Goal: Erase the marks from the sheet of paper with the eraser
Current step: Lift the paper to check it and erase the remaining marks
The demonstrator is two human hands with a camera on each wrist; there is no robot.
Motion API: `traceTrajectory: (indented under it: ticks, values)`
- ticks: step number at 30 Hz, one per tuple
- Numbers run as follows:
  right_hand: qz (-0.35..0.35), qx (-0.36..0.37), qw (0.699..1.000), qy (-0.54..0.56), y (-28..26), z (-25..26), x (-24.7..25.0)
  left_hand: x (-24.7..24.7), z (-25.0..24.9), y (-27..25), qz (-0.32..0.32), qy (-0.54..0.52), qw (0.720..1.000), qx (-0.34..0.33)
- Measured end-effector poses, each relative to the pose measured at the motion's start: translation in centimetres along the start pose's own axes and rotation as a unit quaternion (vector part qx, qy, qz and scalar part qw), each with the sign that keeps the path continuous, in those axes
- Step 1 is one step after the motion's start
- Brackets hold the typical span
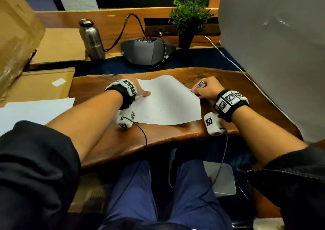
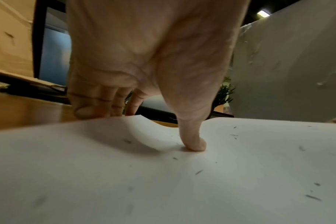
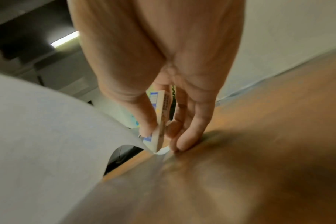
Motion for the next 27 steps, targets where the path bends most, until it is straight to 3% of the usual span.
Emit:
traceTrajectory:
  ticks: [5,9,14,19,21,24,27]
  values:
    - [0.073,-0.068,0.97,0.22,-1.7,-0.2,-0.1,0.1,0.4,-0.2,-0.021,-0.021,0.999,0.014]
    - [0.078,-0.1,0.95,0.284,-2.0,-1.3,0.2,0.8,0.4,-0.3,-0.02,-0.038,0.999,0.017]
    - [0.075,-0.136,0.918,0.366,-2.0,-2.7,0.9,1.3,2.0,1.0,-0.011,-0.165,0.983,0.074]
    - [0.105,-0.147,0.902,0.393,-2.6,-3.2,1.2,1.7,2.5,1.6,-0.013,-0.256,0.964,0.075]
    - [0.112,-0.128,0.905,0.389,-2.9,-2.9,1.0,1.6,2.4,1.7,-0.013,-0.298,0.952,0.069]
    - [0.098,-0.078,0.94,0.317,-3.1,-2.2,0.9,1.1,2.0,1.8,-0.019,-0.375,0.926,0.052]
    - [0.01,-0.025,0.979,0.204,-2.5,-1.6,1.3,1.3,1.0,1.9,-0.055,-0.46,0.886,0.011]
Point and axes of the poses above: each hand's wrist, its own y-axis towards the middle knuckle, its own x-axis out of the back of the hand, z = x × y, the point moved 3 cm from there along y, towards the middle knuckle, and after that the axes turned 15 degrees about -y, right-handed, at the moved point
